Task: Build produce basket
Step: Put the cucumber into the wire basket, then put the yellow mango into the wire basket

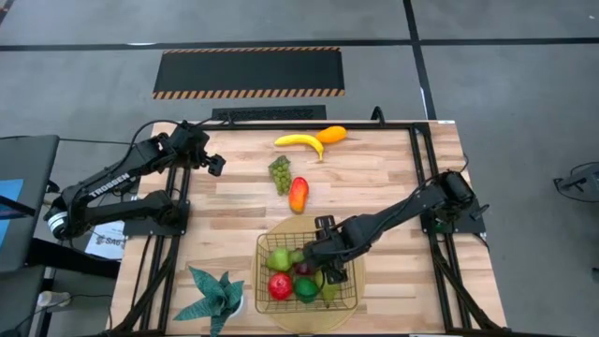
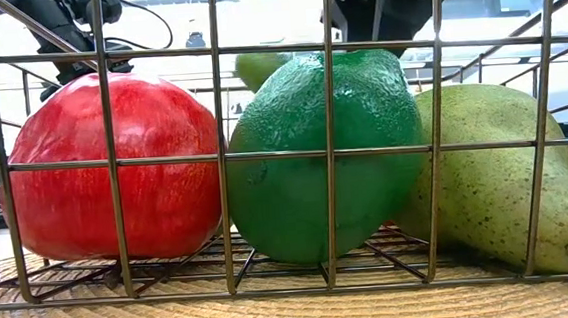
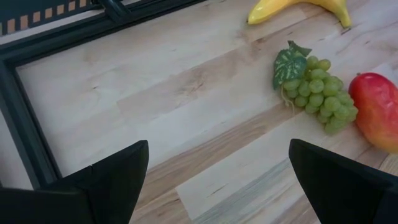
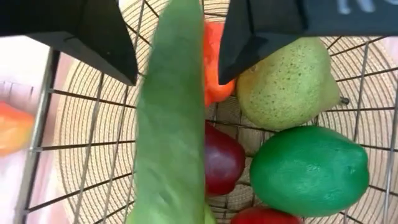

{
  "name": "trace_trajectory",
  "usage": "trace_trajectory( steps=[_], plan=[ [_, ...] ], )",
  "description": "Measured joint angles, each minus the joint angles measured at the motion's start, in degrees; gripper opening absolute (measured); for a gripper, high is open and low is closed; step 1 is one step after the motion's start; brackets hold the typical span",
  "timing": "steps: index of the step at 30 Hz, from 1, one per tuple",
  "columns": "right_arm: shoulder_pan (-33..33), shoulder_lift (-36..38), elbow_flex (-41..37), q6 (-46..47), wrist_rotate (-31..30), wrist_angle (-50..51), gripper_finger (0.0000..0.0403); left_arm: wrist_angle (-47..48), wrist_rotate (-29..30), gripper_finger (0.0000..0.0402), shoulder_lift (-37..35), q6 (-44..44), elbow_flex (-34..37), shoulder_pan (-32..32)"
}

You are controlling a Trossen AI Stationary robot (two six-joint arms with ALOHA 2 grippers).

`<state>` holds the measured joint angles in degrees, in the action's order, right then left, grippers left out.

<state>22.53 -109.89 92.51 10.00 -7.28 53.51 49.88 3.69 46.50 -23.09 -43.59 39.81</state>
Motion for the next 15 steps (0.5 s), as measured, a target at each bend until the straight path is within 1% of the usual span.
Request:
trace_trajectory(
  steps=[3, 5, 7, 11, 15],
  plan=[
    [-0.18, 0.00, 0.00, 0.00, 0.29, 0.04, 0.0271, -0.01, -0.01, 0.0374, 0.00, 0.00, 0.00, 0.00],
    [-0.21, 0.00, 0.15, 0.00, 0.29, 0.03, 0.0280, 0.01, -0.01, 0.0374, 0.00, 0.00, 0.00, 0.00],
    [-0.59, 0.17, 1.99, -0.71, 0.10, 1.87, 0.0283, -0.01, -0.01, 0.0374, 0.00, 0.02, 0.00, 0.00],
    [-3.19, 3.93, 6.86, -2.91, -1.31, 3.48, 0.0285, -0.01, -0.01, 0.0374, 0.00, 0.00, 0.00, 0.01],
    [-8.50, 9.39, 7.97, -5.96, -6.16, 5.25, 0.0286, -0.01, 0.03, 0.0374, 0.02, -0.02, 0.00, 0.02]
  ],
)
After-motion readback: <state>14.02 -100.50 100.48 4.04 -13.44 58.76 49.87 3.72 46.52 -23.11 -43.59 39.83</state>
